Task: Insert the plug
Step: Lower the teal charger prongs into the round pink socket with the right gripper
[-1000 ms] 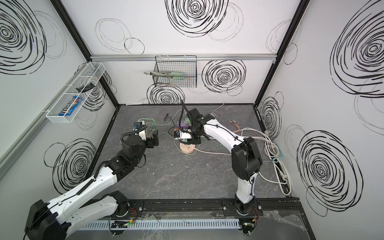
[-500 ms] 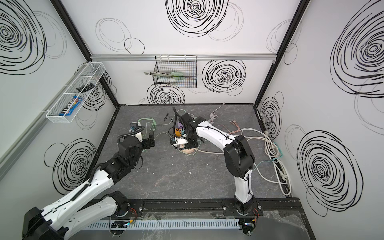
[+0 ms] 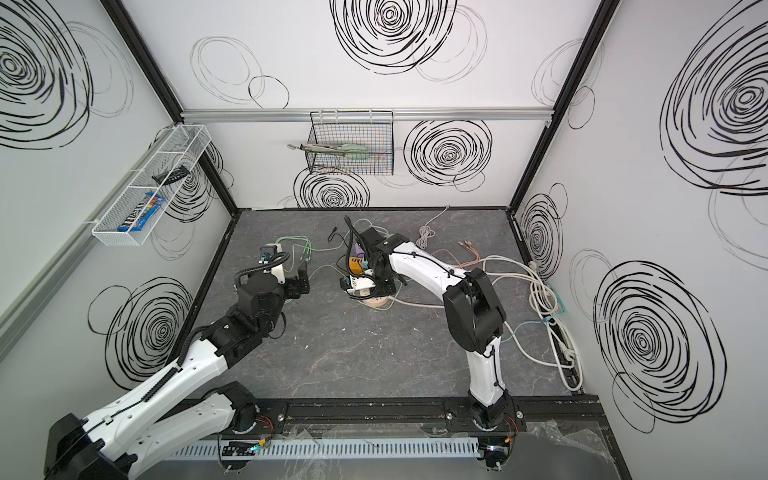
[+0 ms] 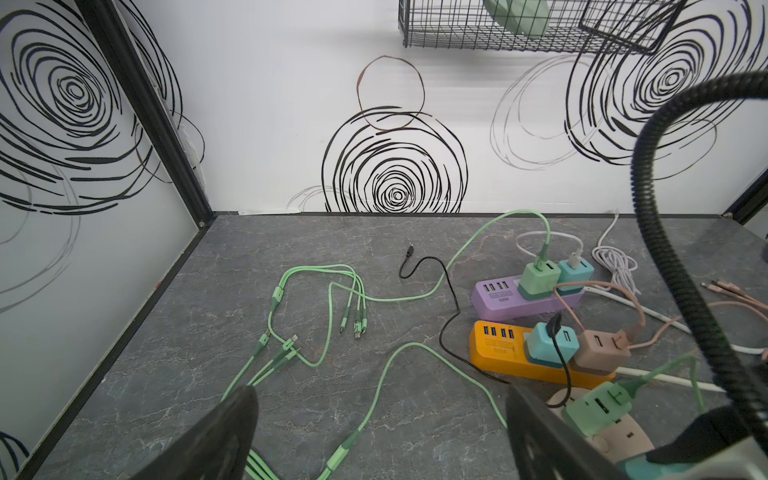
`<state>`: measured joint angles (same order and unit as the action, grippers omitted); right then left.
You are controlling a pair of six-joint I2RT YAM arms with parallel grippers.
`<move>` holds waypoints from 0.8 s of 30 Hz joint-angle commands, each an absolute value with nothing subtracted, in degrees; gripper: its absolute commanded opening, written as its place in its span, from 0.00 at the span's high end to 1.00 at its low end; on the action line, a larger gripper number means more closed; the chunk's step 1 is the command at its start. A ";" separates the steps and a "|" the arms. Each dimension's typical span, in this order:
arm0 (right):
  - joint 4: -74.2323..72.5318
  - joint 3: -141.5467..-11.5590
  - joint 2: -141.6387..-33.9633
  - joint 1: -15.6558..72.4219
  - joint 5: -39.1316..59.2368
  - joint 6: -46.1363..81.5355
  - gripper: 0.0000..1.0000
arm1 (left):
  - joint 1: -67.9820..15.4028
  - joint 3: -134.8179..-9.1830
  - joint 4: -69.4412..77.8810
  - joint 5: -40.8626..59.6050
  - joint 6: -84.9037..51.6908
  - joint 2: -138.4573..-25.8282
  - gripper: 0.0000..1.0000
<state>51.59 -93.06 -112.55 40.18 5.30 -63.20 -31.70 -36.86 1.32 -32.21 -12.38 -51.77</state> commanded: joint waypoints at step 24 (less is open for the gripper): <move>53.48 -92.45 -116.68 39.68 7.88 -64.33 1.00 | -31.99 -36.83 3.10 -33.48 -11.51 -52.57 0.04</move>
